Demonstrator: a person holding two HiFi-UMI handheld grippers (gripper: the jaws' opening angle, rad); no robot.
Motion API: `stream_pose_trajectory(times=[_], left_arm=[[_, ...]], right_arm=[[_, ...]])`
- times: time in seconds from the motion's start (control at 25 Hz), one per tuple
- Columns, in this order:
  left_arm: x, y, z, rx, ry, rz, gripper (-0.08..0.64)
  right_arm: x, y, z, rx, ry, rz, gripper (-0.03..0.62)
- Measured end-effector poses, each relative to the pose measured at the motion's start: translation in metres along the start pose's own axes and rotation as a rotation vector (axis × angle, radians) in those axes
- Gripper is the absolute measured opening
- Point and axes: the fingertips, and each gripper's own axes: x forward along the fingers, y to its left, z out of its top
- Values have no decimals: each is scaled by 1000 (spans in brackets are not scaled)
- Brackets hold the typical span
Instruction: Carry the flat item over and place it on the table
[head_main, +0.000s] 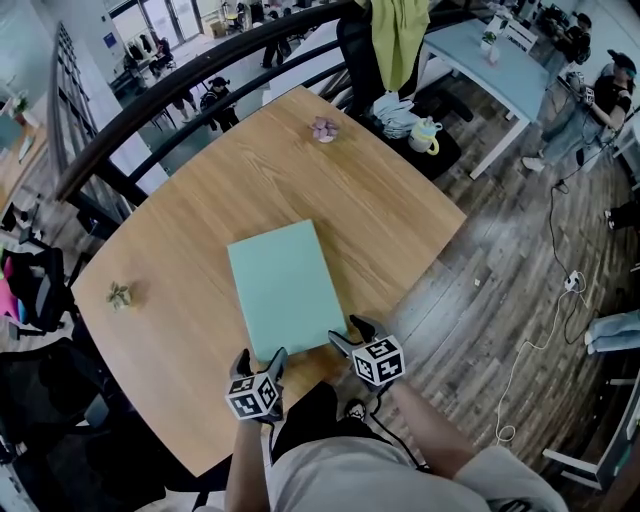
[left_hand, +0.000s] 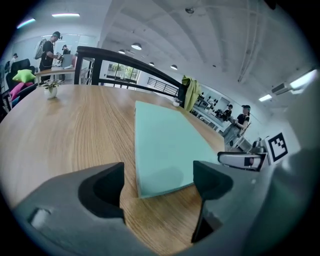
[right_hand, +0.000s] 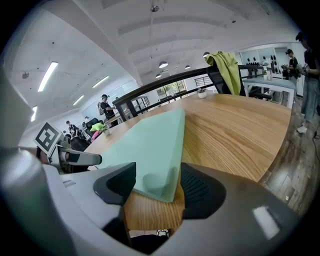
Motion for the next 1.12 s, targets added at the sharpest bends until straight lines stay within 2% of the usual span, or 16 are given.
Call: stream_pose_trajectory(times=[0.24,0.44,0.56,0.76,0.8,0.84,0.96,1.12], left_arm=[[-19,-13,-20,-7,-1,4,443],[-36,-26,-30,13,-20,17,413],[-46,-32,-33,15,-43,37,323],[-59,-42,-30,44,-78,81,96],[-62,-44,-29,48,-76,78,30],[-64,-47,-28,50,-74,69,0],[-71,-54,-19,77,-108,59,0],[-87,-61,-6,114,-188,92,0]], right_arm=[[-20,7,-16,-13,5,-4,272],[-36,17,-24,-41,3,-11,200],[-47,21,-28,-66,-2,-31,128],[-63,25,-29,-116,-20,-64,40],[-65,27,-28,-123,-25,-69,19],[-67,29,-26,-132,-32,-74,11],[-73,32,-15,-168,-64,-96,11],[-83,42,-1,-247,-121,-110,11]])
